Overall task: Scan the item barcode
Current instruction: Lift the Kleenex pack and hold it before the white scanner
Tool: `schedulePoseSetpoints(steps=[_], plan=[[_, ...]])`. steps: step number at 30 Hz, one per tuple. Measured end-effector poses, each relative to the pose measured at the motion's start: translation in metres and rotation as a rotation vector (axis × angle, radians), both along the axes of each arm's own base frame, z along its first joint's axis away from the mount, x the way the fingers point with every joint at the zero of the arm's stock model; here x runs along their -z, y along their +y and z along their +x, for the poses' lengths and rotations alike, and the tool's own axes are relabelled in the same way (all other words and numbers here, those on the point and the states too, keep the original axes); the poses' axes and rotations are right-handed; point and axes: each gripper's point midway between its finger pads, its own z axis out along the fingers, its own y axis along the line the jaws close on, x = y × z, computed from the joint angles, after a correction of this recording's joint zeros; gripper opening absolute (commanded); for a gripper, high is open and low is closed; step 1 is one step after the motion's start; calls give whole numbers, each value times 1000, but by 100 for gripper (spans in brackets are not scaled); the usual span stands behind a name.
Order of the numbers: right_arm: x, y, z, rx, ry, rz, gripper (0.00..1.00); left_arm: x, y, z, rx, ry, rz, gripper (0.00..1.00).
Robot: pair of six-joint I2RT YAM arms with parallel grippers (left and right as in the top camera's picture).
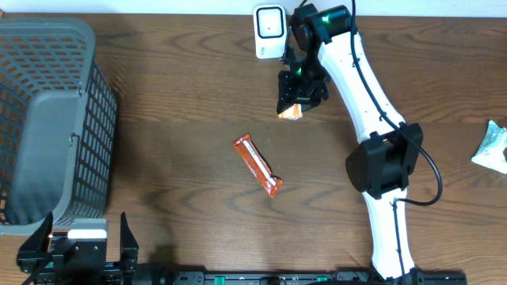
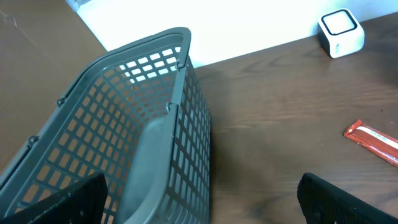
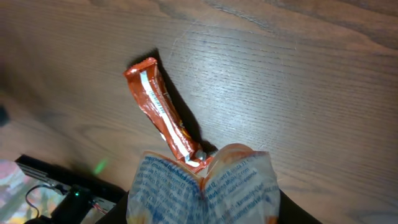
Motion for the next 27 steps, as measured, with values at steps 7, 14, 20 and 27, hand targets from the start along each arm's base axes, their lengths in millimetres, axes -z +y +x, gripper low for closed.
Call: schedulePoseSetpoints(steps=[7, 14, 20, 27], plan=[[-46, -1, 56, 27, -364, -4, 36, 0, 0, 0, 0, 0, 0, 98], [-89, -9, 135, 117, -758, -81, 41, 0, 0, 0, 0, 0, 0, 98], [-90, -1, 185, 173, -928, -76, 37, 0, 0, 0, 0, 0, 0, 98], [-62, 15, 232, 173, -1050, -55, 35, 0, 0, 0, 0, 0, 0, 98]])
